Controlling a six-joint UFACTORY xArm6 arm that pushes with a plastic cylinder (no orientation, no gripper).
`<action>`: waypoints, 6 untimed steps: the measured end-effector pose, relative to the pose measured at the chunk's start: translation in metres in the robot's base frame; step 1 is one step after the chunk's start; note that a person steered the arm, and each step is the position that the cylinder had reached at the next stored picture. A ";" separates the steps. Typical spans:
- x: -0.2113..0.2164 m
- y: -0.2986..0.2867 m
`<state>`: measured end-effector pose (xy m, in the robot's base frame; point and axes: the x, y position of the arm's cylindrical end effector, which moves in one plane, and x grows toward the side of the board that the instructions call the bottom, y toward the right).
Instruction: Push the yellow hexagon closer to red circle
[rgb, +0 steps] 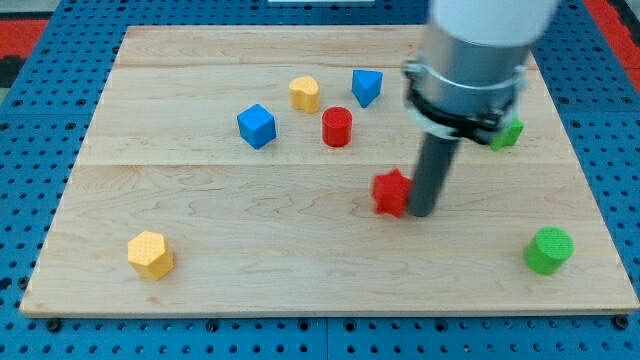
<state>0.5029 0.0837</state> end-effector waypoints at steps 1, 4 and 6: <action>0.027 -0.015; 0.029 -0.078; 0.114 -0.207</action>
<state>0.6173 -0.1231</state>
